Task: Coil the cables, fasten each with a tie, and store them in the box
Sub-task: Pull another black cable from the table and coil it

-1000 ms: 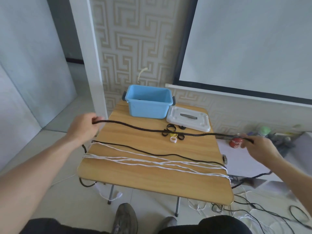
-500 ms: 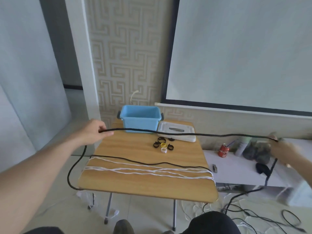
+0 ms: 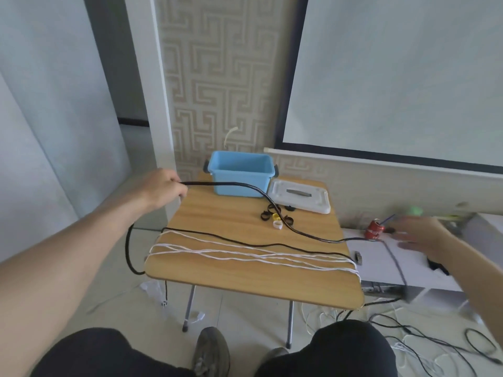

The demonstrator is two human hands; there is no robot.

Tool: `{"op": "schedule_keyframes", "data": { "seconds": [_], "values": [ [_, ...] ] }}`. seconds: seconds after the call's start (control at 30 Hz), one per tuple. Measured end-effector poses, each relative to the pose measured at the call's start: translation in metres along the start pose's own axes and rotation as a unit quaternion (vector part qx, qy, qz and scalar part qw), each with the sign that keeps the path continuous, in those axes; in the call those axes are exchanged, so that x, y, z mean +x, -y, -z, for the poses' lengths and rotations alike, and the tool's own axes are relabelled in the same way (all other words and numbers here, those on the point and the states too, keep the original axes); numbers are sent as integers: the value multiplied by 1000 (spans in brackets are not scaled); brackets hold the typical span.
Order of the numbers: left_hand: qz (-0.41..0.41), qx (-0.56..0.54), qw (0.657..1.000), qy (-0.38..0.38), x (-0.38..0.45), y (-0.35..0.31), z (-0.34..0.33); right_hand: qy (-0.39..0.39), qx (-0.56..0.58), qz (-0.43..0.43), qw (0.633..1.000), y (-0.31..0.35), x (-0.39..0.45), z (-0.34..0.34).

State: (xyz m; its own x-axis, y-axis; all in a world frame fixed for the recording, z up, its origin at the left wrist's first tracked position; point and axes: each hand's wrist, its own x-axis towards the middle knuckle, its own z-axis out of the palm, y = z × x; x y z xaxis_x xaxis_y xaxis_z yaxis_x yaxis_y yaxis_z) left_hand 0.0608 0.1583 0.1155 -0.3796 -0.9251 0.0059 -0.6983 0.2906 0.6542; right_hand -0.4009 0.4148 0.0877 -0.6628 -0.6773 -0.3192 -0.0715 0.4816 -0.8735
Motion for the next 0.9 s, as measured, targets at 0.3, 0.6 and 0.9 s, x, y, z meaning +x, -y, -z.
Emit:
{"op": "schedule_keyframes", "data": {
  "seconds": [0.3,0.6,0.9],
  "values": [
    [-86,27,990,108,-8,-44,-36,127,-217,361,898,88,-90,-217],
    [-76,68,993,67,-9,4,-38,40,-238,414,878,91,-67,-221],
    [-20,113,993,-6,-13,39,-2,-108,-222,299,922,49,-4,-107]
  ]
}}
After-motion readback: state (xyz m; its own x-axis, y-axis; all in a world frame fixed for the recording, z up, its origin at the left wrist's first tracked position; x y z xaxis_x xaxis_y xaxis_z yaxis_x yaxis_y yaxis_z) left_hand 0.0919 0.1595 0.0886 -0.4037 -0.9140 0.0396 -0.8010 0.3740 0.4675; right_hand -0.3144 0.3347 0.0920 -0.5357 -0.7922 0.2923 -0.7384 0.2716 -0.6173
